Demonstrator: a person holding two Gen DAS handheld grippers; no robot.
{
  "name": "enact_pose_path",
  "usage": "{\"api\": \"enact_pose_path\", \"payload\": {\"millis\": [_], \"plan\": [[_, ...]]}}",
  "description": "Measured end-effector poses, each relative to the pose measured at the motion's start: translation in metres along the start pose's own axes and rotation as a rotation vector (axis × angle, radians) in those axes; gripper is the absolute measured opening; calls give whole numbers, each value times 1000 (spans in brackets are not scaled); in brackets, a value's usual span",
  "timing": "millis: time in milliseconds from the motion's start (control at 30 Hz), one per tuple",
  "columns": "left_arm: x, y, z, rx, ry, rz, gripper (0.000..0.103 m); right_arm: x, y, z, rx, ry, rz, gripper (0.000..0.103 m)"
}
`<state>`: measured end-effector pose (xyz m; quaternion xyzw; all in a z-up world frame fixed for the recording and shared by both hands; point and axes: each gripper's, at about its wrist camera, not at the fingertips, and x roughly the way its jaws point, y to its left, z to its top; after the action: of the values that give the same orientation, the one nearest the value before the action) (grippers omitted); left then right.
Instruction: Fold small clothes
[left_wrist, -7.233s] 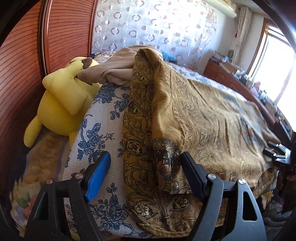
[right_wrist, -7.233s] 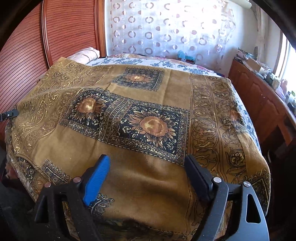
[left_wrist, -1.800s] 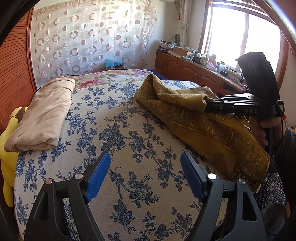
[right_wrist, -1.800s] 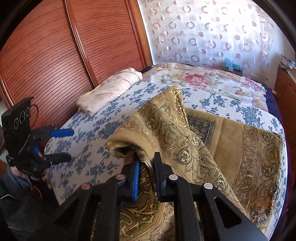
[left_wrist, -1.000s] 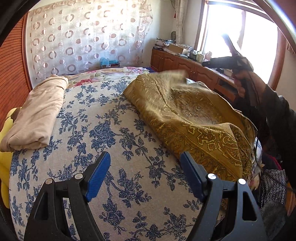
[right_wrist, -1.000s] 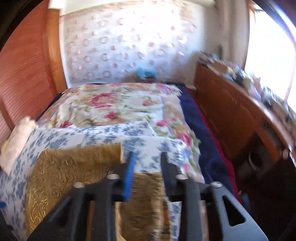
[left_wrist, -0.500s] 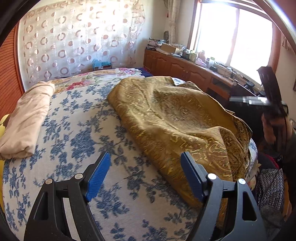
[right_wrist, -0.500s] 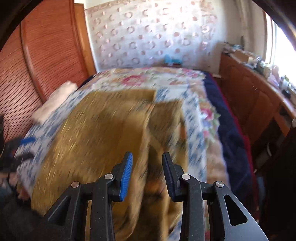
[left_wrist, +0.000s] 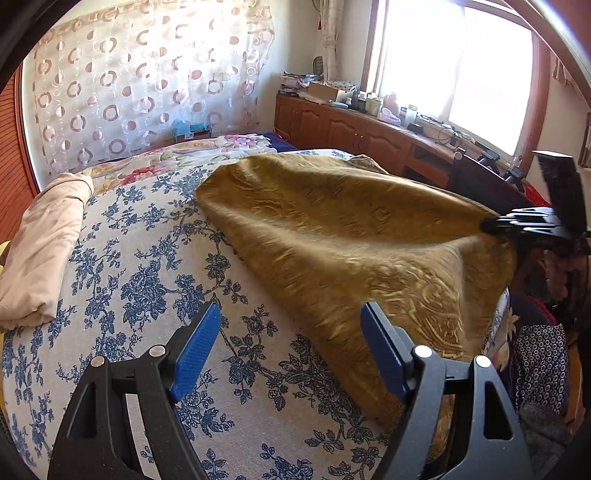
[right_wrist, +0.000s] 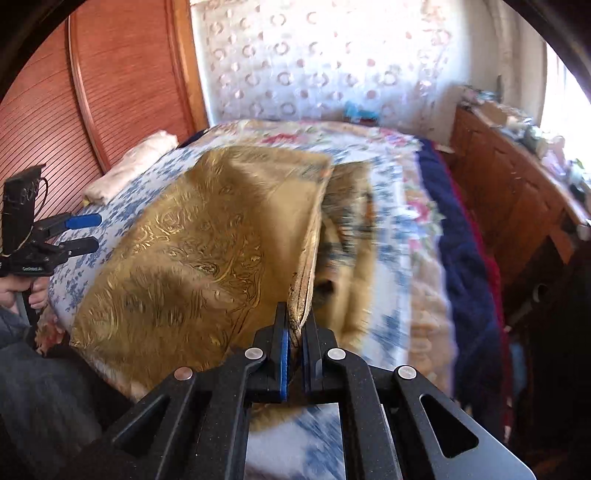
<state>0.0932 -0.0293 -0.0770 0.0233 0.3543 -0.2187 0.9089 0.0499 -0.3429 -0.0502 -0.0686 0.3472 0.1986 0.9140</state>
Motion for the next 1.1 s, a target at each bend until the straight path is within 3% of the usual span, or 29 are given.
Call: {"api": "enact_pose_path", "payload": {"millis": [167, 300, 367, 533, 767, 900, 1067, 1100], "plan": [[5, -3, -1, -2, 9, -11, 79, 1, -14, -19, 26, 61, -43, 5], [6, -4, -1, 4, 7, -6, 79, 4, -18, -4, 31, 20, -44, 31], [7, -2, 1, -2, 4, 8, 79, 3, -16, 14, 39, -42, -9, 34], [12, 7, 7, -39, -18, 38, 79, 35, 0, 73, -18, -80, -7, 34], [11, 12, 12, -47, -42, 63, 79, 148, -3, 134, -5, 37, -45, 34], [11, 14, 11, -53, -42, 65, 79, 204, -21, 145, 96, 126, -2, 34], [12, 17, 8, -60, -37, 62, 79, 217, -24, 152, 138, 117, 65, 34], [12, 16, 8, -61, -36, 60, 79, 215, -23, 151, 128, 112, 68, 22]]}}
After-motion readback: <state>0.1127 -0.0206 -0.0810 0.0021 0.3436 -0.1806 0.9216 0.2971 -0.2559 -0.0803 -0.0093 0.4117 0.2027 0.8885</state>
